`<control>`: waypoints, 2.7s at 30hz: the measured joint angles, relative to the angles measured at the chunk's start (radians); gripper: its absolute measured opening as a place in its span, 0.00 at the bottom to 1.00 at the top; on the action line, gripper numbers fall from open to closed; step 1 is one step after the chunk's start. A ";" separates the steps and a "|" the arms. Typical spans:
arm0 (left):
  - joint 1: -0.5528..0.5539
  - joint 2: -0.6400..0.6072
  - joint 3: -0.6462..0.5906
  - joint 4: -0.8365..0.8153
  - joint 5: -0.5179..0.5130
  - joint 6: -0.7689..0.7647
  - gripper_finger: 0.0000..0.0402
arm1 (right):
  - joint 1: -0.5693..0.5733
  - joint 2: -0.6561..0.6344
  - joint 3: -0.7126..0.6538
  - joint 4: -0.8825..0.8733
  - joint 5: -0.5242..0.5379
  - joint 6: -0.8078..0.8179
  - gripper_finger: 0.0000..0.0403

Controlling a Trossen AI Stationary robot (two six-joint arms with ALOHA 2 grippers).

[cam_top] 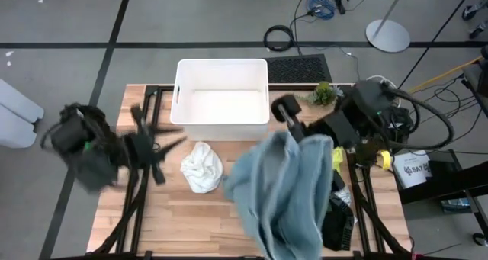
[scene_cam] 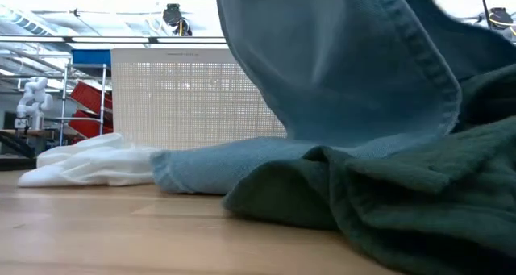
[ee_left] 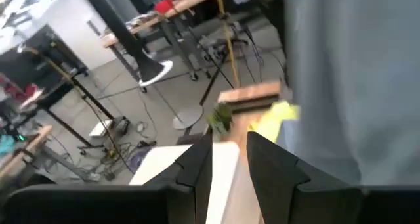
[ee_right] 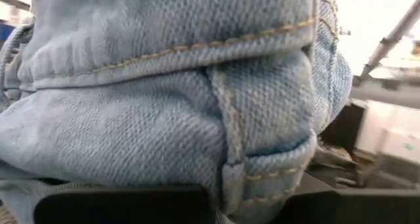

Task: Fold laundry
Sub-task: Fold the blue pants

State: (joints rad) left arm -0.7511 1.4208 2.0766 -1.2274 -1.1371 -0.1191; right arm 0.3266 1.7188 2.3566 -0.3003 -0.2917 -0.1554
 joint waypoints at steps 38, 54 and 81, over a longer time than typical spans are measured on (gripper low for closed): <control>0.064 0.075 -0.135 0.559 0.585 0.152 0.26 | -0.248 -0.020 -0.001 -0.036 0.879 -0.288 0.10; 0.187 0.393 -0.624 1.803 0.301 0.434 0.26 | -0.184 0.022 -0.001 0.164 0.869 -0.202 0.10; 0.249 0.225 -0.599 2.319 -0.089 1.412 0.01 | 0.323 0.021 0.000 0.601 0.795 -0.652 0.11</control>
State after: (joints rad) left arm -0.5021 1.6457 1.4773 1.0912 -1.2260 1.2925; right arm 0.6493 1.7393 2.3561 0.3006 0.5033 -0.8077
